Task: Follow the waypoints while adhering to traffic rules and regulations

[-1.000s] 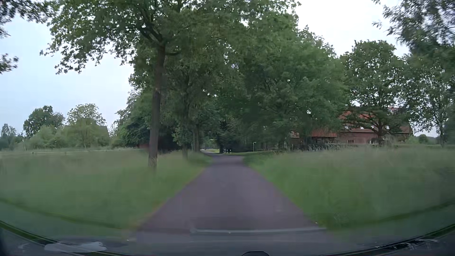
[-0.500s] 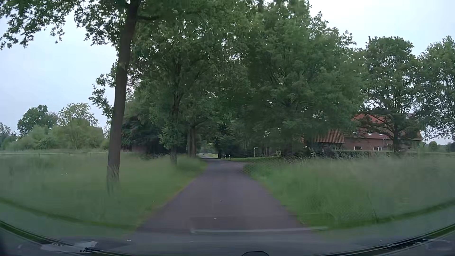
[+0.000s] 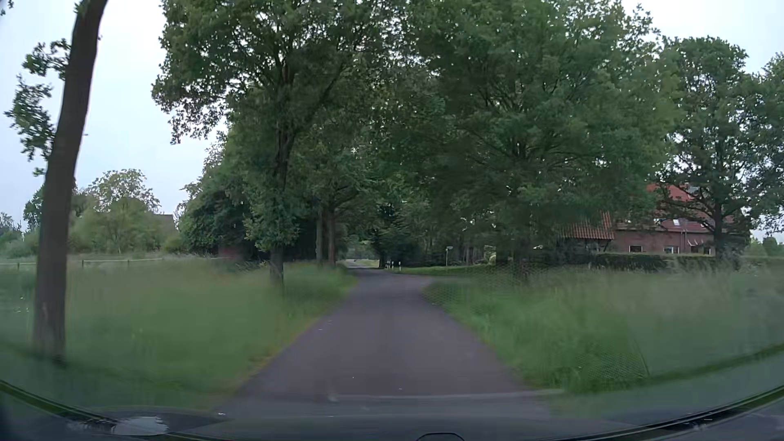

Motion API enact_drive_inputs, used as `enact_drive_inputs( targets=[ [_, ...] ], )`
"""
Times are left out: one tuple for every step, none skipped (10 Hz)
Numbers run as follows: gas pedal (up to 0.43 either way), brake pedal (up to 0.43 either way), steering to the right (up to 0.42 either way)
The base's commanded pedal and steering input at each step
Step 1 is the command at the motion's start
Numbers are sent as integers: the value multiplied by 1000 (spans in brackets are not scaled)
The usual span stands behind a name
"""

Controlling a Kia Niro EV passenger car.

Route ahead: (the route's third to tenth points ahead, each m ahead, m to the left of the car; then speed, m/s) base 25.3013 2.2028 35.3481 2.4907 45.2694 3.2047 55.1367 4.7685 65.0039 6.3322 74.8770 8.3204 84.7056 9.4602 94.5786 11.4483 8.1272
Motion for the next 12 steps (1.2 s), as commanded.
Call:
enact_drive_inputs(
  targets=[
    [87,0,-11],
    [87,0,-11],
    [87,0,-11],
    [87,0,-10],
    [87,0,-8],
    [87,0,-7],
    [87,0,-6],
    [87,0,-6],
    [87,0,-6],
    [87,0,-6],
    [87,0,-6],
    [87,0,-6]
  ],
)
